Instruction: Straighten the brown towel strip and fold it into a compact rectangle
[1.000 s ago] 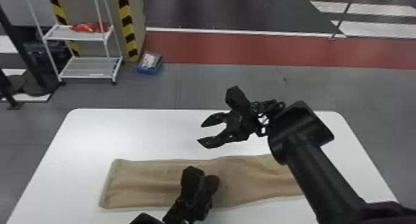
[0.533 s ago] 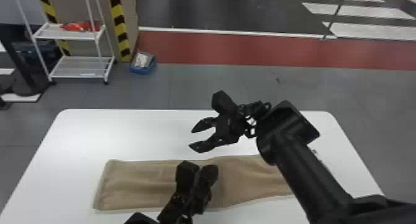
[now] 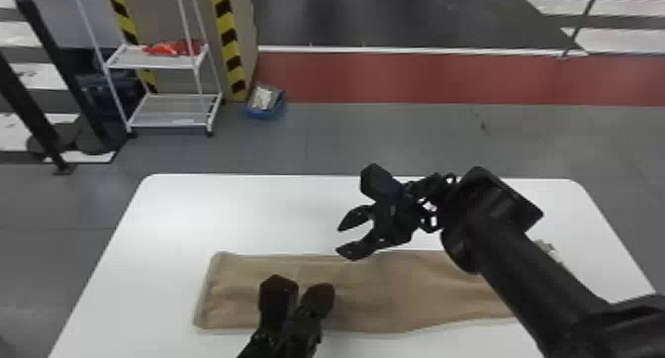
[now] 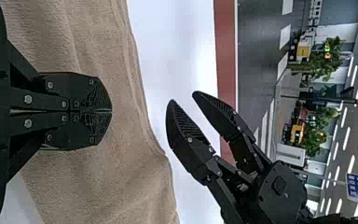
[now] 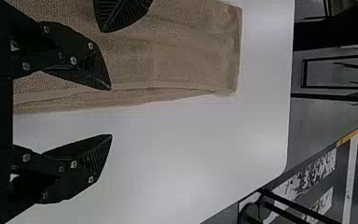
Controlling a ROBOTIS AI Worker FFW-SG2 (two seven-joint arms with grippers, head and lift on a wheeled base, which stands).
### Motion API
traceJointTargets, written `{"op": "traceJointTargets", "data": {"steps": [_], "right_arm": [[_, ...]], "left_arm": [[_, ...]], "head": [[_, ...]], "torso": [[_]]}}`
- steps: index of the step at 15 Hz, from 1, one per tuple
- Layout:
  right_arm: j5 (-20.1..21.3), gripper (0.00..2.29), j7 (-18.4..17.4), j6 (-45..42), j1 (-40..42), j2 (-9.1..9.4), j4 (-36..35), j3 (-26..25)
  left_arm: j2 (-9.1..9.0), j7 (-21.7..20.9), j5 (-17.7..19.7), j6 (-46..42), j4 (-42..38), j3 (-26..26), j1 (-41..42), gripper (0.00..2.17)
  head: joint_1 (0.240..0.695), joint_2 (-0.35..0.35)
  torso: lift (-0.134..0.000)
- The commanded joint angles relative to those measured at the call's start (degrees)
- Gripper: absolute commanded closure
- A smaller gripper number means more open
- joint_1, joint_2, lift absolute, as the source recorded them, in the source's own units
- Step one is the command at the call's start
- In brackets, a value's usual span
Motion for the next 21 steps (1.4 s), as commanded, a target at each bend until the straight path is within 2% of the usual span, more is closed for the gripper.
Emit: {"op": "traceJointTargets", "data": {"steps": [1,3,10,15,17,21], "right_arm": [[-1.1,0.62,-0.8,-2.7,0.0,0.14,2.0,0.0],[-2.7,0.62,-0.9,-3.4,0.2,0.14,2.5,0.0],[-1.5,0.62,-3.7,-3.4,1.6,0.14,3.7,0.1],[-1.4,0.67,-4.8,-3.6,3.1,0.14,3.8,1.7],[-1.4,0.67,-6.3,-3.6,3.6,0.14,3.9,2.9],[1.0,0.68,-9.0,-3.6,4.3,0.14,4.1,2.9]], "left_arm": [[1.33,0.0,0.0,0.3,-1.8,0.1,2.0,1.71],[1.86,-0.1,0.0,0.3,-2.0,-0.3,2.7,1.71],[1.86,-0.3,-0.1,1.1,-1.7,-0.6,2.1,1.71],[1.95,-0.2,-0.1,1.0,-1.2,-1.1,2.4,1.71],[1.95,-0.2,-0.2,1.0,-1.1,-1.2,2.4,1.71],[2.21,-0.3,-0.1,0.8,-1.1,-1.3,2.6,1.71]], "head": [[0.695,0.016],[0.695,0.026],[0.695,0.034],[0.695,0.031],[0.695,0.031],[0.695,0.029]], "torso": [[0.0],[0.0],[0.0],[0.0],[0.0],[0.0]]}}
